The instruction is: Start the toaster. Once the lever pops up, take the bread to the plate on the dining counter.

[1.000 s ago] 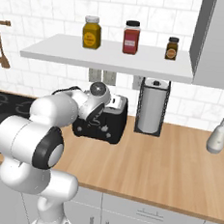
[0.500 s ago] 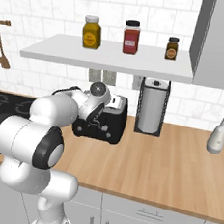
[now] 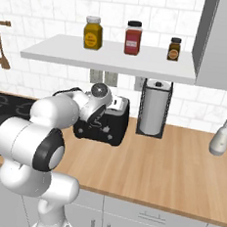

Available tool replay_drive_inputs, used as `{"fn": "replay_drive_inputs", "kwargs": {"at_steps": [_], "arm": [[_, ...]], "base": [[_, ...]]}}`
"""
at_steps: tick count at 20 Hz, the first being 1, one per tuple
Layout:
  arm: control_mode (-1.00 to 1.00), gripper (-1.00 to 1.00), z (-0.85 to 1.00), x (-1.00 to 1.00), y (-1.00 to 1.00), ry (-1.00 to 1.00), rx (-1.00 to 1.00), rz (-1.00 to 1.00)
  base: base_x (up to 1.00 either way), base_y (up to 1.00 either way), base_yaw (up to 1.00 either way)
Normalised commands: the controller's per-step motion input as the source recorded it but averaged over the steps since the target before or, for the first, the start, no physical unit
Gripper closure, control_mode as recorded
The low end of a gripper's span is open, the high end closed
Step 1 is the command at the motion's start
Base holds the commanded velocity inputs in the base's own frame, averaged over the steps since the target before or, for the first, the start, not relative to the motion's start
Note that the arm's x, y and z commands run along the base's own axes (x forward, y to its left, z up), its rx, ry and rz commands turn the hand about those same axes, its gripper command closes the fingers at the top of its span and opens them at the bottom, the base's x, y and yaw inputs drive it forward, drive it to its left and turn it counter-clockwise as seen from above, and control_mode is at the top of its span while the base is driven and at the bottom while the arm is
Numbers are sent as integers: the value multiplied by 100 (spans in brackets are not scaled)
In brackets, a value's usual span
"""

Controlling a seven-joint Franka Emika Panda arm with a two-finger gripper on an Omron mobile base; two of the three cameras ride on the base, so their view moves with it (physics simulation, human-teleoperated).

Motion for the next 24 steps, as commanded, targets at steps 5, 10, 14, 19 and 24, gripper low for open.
{"fn": "replay_drive_inputs", "kwargs": {"at_steps": [5, 10, 14, 19, 24], "arm": [[-100, -100, 0, 0, 0, 0, 0, 0], [-100, -100, 0, 0, 0, 0, 0, 0], [-100, -100, 0, 0, 0, 0, 0, 0], [-100, -100, 0, 0, 0, 0, 0, 0], [-100, -100, 0, 0, 0, 0, 0, 0]], "base": [[0, 0, 0], [0, 0, 0], [0, 0, 0], [0, 0, 0], [0, 0, 0]]}}
